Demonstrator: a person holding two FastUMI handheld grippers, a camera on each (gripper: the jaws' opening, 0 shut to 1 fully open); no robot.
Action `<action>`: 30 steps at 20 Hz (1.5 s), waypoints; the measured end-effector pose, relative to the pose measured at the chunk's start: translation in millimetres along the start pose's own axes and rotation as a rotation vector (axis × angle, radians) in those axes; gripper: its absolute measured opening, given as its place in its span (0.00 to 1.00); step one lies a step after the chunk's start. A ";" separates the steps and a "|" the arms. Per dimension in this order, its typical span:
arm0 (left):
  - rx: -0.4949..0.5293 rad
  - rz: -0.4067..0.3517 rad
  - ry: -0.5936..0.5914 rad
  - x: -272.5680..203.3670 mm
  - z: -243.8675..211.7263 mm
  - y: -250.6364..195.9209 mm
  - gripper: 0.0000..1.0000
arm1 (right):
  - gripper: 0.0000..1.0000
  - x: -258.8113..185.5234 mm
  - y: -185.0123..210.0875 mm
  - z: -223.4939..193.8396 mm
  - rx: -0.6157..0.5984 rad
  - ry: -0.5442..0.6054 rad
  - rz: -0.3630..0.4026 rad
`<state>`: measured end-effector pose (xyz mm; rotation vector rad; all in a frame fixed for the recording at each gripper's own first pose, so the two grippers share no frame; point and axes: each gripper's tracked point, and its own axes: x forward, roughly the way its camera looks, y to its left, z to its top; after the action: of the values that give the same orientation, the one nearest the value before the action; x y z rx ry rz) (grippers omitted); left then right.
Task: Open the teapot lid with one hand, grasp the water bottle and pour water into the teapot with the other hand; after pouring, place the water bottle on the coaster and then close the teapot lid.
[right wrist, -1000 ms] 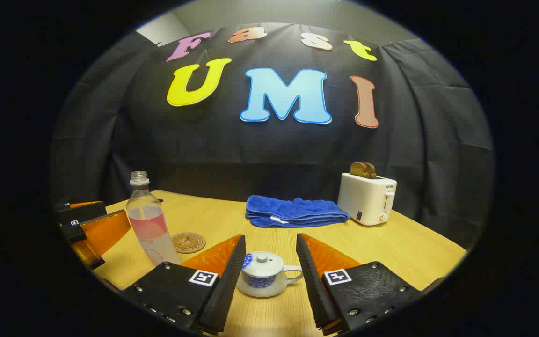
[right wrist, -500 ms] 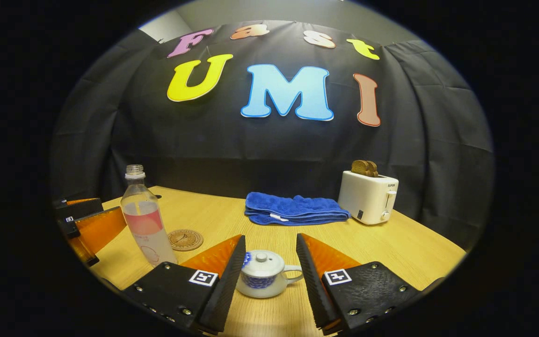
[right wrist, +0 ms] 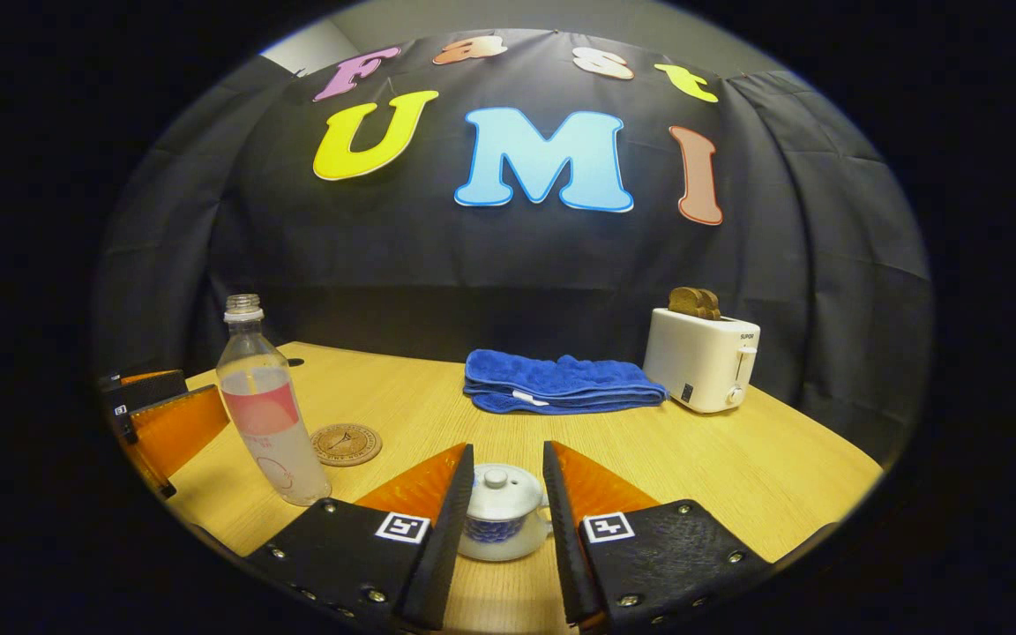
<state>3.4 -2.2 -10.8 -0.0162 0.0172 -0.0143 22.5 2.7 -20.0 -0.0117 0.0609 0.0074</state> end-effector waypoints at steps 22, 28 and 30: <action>-0.003 -0.030 0.034 9.5 -19.1 -5.3 1.00 | 0.04 17.3 9.2 -8.0 0.028 0.008 0.041; 0.021 -0.026 0.058 20.0 -26.8 -6.9 1.00 | 0.04 5.4 -2.8 20.8 0.029 -0.095 0.017; 0.031 -0.028 0.065 25.2 -29.9 -9.1 1.00 | 0.05 2.0 -10.4 27.7 0.024 -0.124 -0.003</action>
<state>28.0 -12.1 -41.0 0.0155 0.0820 -0.0426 26.2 -7.3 7.7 0.0129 -0.0629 0.0045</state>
